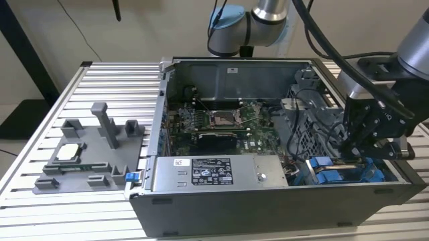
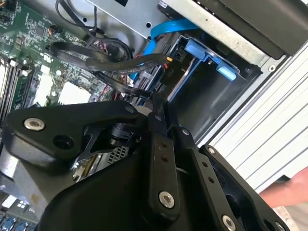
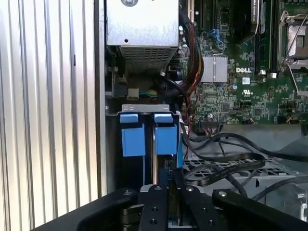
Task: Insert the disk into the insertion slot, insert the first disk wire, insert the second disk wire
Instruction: 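Insert the second disk wire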
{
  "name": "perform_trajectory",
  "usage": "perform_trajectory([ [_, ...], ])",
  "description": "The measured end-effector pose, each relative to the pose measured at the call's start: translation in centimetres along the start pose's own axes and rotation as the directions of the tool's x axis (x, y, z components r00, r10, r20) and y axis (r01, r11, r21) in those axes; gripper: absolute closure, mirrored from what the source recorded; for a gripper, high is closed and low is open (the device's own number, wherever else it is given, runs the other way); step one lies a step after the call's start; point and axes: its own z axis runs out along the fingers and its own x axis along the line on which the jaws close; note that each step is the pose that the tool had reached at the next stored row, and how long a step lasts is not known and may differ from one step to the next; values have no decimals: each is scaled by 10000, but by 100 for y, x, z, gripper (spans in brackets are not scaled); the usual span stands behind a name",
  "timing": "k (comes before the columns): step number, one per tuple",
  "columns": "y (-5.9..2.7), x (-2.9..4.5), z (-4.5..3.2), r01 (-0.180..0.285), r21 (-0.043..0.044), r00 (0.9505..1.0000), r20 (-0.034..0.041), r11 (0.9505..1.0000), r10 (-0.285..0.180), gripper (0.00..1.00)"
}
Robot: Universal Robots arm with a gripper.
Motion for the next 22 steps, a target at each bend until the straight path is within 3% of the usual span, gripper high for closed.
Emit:
perform_trajectory([
  [10, 1, -31, 47, 0, 162, 10000, 0, 9999, 0, 100],
  [22, 1, -26, 115, 5, 209, 10000, -100, 9998, -2, 100],
])
